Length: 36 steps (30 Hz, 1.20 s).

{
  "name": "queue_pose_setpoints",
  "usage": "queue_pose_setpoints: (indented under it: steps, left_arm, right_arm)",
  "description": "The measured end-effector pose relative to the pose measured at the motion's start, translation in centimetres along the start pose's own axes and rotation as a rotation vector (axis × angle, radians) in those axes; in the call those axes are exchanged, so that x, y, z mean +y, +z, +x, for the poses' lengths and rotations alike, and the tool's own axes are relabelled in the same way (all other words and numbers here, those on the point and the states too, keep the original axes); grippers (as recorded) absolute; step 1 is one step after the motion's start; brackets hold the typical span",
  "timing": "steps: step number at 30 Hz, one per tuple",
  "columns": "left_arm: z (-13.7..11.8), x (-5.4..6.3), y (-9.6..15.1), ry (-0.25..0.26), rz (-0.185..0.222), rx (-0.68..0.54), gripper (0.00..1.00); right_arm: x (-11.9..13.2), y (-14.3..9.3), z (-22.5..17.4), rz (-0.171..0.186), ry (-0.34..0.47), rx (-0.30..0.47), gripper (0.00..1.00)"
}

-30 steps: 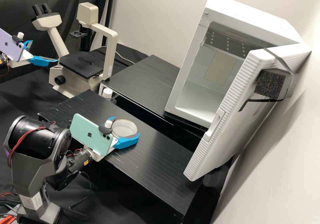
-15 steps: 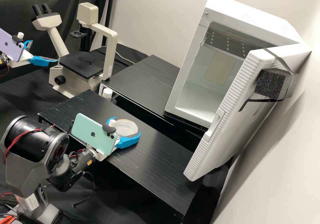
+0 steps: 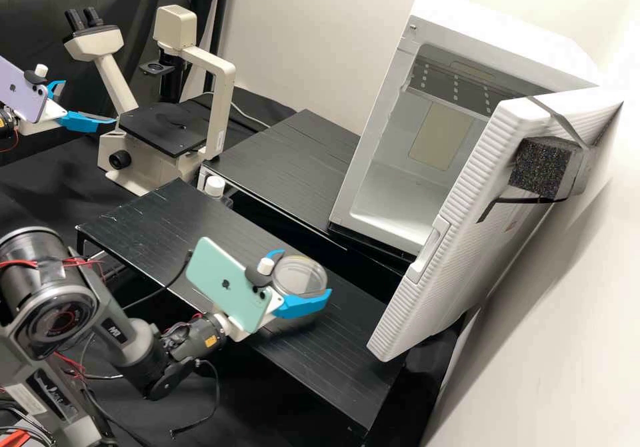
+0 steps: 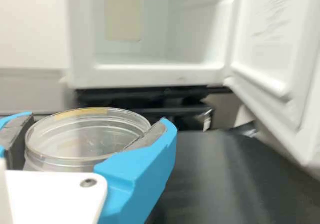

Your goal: Return the petri dish to the incubator.

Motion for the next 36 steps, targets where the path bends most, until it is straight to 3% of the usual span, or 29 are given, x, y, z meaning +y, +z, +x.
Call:
queue_pose_setpoints:
  steps: [10, 16, 19, 21, 28, 36]
  left_arm:
    - [0.0, 0.0, 0.0, 0.000, 0.000, 0.000, 1.00]
    - [0.0, 0.0, 0.0, 0.000, 0.000, 0.000, 1.00]
    - [0.0, 0.0, 0.0, 0.000, 0.000, 0.000, 1.00]
    - [0.0, 0.0, 0.0, 0.000, 0.000, 0.000, 1.00]
    - [0.0, 0.0, 0.0, 0.000, 0.000, 0.000, 1.00]
    - [0.0, 0.0, 0.0, 0.000, 0.000, 0.000, 1.00]
  right_arm:
    - [3.4, -0.3, 7.6, -0.014, 0.129, 0.067, 0.00]
    - [4.2, -1.0, 13.0, 0.012, 0.207, 0.112, 0.00]
    - [4.3, -1.2, 15.4, 0.020, 0.208, 0.109, 0.00]
    - [4.4, -1.5, 17.0, 0.003, 0.210, 0.106, 0.00]
    - [4.9, -1.5, 21.1, 0.000, 0.198, 0.099, 0.00]
    - [4.5, -0.5, 25.4, -0.001, 0.156, 0.055, 0.00]
